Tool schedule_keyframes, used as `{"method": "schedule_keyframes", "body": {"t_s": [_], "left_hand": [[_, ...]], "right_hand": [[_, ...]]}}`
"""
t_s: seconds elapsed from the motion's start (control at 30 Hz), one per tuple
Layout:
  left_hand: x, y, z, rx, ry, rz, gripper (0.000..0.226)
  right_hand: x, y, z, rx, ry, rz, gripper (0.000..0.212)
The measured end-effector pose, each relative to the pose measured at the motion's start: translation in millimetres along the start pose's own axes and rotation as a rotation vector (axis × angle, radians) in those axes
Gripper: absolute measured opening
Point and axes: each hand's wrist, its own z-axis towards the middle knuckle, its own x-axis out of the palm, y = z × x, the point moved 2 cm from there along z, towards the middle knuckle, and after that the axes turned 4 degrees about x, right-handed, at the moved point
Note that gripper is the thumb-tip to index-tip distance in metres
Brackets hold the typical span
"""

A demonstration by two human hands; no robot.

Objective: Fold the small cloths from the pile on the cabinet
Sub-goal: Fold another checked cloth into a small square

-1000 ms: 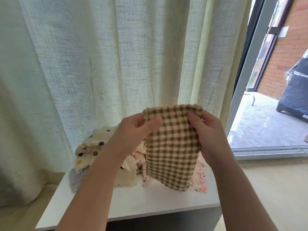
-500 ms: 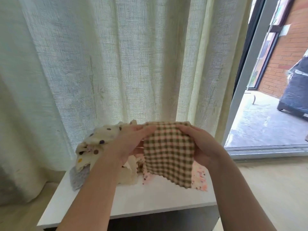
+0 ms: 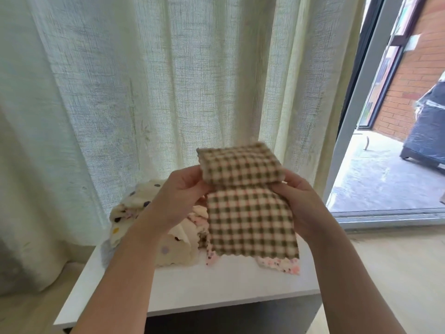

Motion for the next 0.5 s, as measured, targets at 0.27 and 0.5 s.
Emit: {"method": "schedule_keyframes", "body": {"t_s": [0.27,0.5], "left_hand": [[-2.0,-2.4,-2.2,0.125,0.083,0.024,0.037],[-2.1,4.4,-0.5,0.142,0.097,0.101,0.026]], "right_hand": [[-1.7,-3.8,-0.3,-0.099,0.062,-0.151,0.051],[-2.3,0.6,-2.7,-0.146,0.077,-0.084,0.05]]}}
